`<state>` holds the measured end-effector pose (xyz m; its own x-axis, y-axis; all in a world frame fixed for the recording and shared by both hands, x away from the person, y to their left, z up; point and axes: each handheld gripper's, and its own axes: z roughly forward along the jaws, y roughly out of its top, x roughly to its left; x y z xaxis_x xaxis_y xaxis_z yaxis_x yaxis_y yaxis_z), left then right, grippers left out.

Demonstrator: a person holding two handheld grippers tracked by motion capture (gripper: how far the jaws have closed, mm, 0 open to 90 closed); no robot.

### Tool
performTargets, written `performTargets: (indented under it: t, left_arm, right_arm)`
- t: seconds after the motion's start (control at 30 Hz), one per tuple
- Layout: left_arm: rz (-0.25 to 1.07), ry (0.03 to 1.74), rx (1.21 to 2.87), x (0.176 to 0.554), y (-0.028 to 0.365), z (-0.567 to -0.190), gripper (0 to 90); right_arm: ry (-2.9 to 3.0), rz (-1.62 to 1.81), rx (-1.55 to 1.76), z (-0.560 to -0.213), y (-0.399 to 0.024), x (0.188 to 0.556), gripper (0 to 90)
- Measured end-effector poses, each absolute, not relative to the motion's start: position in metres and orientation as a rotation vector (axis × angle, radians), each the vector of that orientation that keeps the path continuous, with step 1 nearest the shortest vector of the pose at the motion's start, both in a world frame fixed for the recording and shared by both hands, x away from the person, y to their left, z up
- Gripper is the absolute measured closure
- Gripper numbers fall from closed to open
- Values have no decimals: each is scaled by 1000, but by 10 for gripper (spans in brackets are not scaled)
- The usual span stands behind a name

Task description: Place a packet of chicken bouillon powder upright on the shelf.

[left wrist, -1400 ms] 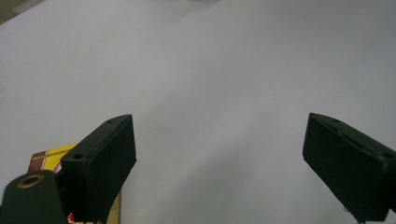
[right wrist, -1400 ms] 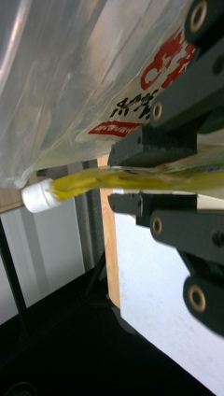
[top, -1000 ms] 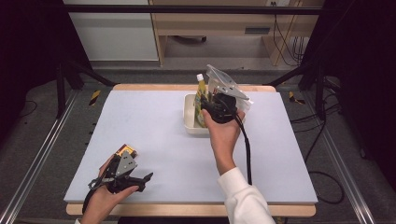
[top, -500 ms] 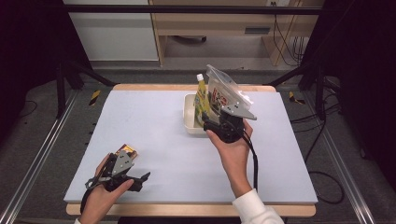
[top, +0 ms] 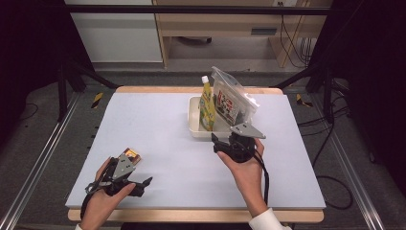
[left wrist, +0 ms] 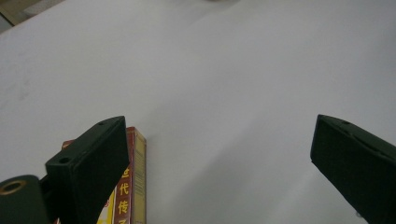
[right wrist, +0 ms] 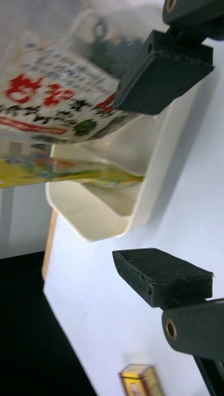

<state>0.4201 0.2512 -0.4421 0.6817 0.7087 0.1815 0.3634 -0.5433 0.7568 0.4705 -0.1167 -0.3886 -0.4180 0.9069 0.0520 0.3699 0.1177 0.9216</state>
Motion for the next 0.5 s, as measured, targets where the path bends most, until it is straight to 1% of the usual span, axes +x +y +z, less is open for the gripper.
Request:
performTargets:
  t: [0.1,0.37,0.47,0.5]
  left_arm:
    - [589,829,2187,420,250,-442,49]
    - [590,842,2215,426,249,-434,55]
    - [597,859,2267,436,249,-421,55]
    - [608,864,2307,441,249,-415,55]
  right_arm:
    - [1882,1277,1236,-398,-127,465,199]
    - [1931,1270,1197,-416,-146,451,132]
    - [1965,1213,1150,-423,-151,448,113]
    - [1966,1211,1146,-424,-153,447,111]
